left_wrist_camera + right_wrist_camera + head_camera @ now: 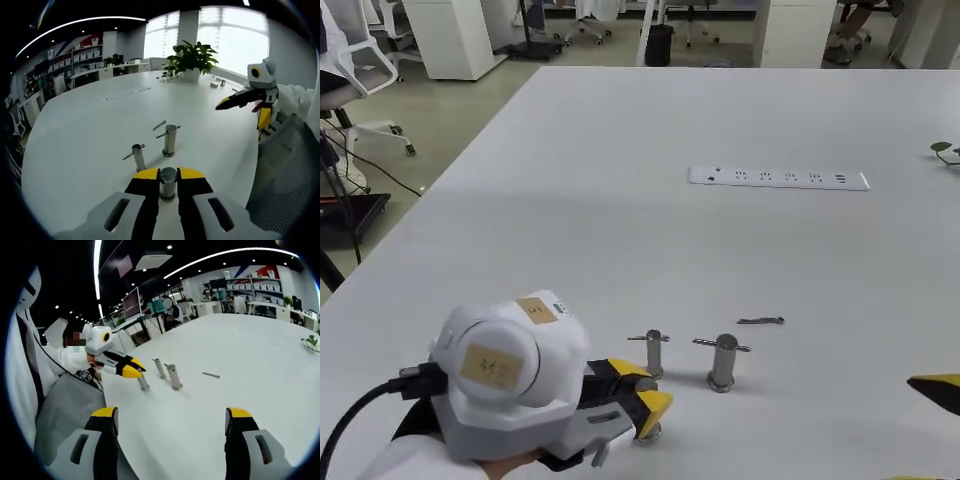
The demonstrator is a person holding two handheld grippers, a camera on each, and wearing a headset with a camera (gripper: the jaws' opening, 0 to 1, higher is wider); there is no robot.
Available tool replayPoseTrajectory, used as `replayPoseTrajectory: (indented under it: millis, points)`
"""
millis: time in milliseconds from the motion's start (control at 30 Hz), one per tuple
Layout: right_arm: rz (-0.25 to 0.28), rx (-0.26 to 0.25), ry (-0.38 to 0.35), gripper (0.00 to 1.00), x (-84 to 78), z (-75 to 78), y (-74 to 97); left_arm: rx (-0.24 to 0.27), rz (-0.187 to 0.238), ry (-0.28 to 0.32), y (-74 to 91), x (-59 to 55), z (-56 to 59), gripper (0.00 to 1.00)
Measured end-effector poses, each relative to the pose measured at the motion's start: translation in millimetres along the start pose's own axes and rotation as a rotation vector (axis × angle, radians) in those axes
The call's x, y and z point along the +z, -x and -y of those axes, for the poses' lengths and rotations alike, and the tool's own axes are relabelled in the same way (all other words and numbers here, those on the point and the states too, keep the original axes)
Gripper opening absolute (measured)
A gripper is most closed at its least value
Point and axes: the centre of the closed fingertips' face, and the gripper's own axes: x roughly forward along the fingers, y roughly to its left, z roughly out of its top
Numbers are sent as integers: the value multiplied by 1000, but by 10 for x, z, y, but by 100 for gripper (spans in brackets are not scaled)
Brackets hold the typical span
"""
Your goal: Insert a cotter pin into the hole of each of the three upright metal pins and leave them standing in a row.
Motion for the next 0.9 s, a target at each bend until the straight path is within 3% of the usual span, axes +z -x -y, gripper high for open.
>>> replayPoseTrajectory:
  millis: [367, 567, 900]
  points:
    - [14, -8, -17, 86, 15, 3, 11, -15, -2, -37, -28, -19, 39, 10]
    - [23, -6, -29, 85, 8, -10, 22, -23, 21, -21, -10, -31, 47, 10]
    - [47, -14, -44, 85, 38, -6, 59, -25, 49, -44, -20, -30, 56, 11]
